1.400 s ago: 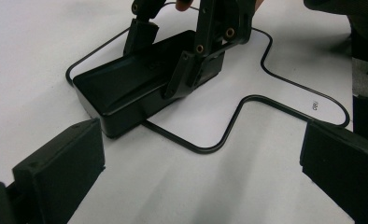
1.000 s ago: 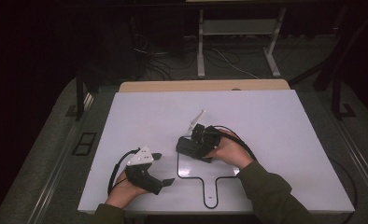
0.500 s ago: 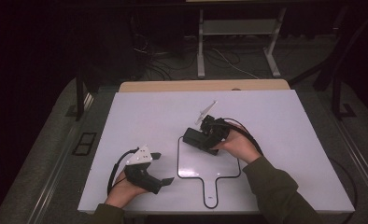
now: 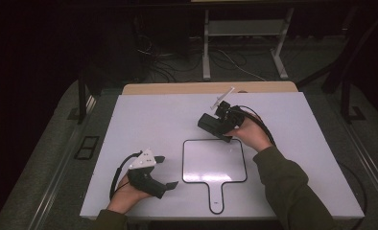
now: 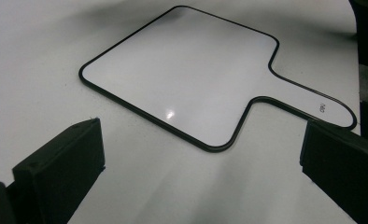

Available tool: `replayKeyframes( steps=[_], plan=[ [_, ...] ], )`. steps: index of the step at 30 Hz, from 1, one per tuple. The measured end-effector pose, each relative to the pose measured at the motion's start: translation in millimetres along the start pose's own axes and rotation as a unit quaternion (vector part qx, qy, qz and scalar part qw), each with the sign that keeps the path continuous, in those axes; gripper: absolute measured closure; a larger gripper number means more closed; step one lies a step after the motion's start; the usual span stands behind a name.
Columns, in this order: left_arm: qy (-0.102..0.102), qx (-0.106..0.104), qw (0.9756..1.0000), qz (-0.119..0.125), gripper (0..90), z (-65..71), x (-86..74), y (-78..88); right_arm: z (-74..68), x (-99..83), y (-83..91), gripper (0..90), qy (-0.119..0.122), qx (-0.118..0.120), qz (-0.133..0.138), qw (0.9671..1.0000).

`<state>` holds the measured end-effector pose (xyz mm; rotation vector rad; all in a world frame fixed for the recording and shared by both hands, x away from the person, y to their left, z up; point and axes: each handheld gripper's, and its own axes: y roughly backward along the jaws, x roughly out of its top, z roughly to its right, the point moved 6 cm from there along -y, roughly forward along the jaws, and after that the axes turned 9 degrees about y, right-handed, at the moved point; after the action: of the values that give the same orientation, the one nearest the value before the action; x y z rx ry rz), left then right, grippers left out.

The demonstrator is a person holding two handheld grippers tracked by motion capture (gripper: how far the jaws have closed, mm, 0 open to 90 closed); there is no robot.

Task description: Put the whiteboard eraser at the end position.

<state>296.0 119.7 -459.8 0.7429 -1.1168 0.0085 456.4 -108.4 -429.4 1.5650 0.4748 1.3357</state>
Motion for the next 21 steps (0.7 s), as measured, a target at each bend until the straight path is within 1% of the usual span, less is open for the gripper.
replayKeyframes(
  steps=[2, 6, 10, 11, 14, 17, 18, 21],
  plan=[
    [0.001, 0.000, 1.0000, 0.006, 0.0, -1.2, 1.0, -0.1, 7.4, 1.6, -0.3, 38.7, -0.003, -0.004, -0.002, 1.0000],
    [0.003, 0.000, 1.0000, 0.007, 0.0, -1.6, 1.0, -1.7, 24.5, 4.7, -2.1, 38.7, -0.008, -0.014, -0.005, 0.9999],
    [0.004, -0.001, 1.0000, 0.005, 0.0, 1.0, 1.6, -2.2, 39.4, 5.7, -7.5, 38.7, -0.021, -0.020, -0.008, 0.9995],
    [0.003, -0.001, 1.0000, 0.005, 0.0, 1.4, 1.8, -2.4, 43.3, 5.4, -9.0, 38.7, -0.027, -0.021, -0.009, 0.9994],
    [0.003, -0.001, 1.0000, 0.005, 0.0, 2.1, 2.0, -2.9, 53.8, 4.6, -14.4, 38.6, -0.042, -0.019, -0.009, 0.9989],
    [0.004, -0.002, 1.0000, 0.006, 0.0, 2.4, 2.0, -3.4, 61.8, 2.6, -20.3, 38.6, -0.050, -0.020, -0.015, 0.9984],
    [0.004, -0.003, 1.0000, 0.006, 0.0, 2.6, 2.0, -3.6, 63.3, 1.6, -22.6, 38.6, -0.055, -0.018, -0.018, 0.9981],
    [0.003, -0.004, 1.0000, 0.005, 0.0, 2.9, 1.9, -3.8, 66.9, -1.6, -30.5, 38.6, -0.061, -0.016, -0.027, 0.9977]
  ],
)
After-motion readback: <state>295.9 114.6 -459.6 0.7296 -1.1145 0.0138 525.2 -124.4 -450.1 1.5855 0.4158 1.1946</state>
